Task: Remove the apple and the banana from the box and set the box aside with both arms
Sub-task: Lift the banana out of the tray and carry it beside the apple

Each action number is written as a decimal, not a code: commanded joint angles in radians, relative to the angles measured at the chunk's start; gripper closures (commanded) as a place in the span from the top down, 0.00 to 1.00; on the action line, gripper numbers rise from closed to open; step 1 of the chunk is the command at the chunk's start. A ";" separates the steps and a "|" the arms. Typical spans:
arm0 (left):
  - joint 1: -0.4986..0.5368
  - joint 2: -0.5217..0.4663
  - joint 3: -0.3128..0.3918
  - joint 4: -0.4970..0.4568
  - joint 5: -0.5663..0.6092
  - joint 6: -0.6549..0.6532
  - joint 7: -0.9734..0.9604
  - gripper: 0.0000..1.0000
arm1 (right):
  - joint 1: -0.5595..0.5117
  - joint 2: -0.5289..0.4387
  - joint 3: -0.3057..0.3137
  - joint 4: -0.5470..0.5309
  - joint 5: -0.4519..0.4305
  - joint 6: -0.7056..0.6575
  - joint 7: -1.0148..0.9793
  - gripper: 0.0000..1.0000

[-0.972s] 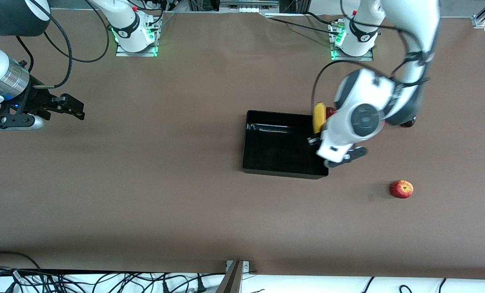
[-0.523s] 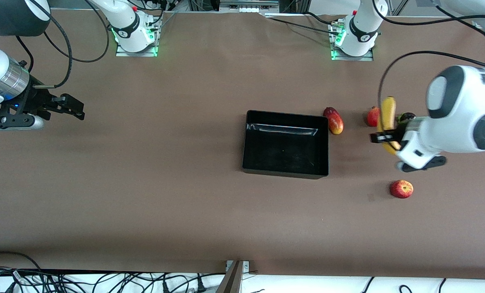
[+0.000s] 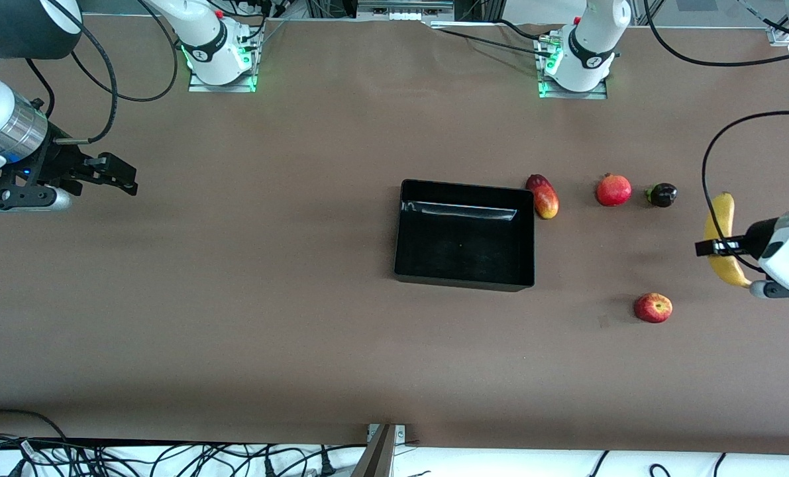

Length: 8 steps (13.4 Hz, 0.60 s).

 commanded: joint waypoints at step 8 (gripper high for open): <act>0.021 0.236 0.053 0.022 0.069 0.414 0.104 0.00 | 0.003 0.016 0.012 0.022 0.006 0.020 -0.003 1.00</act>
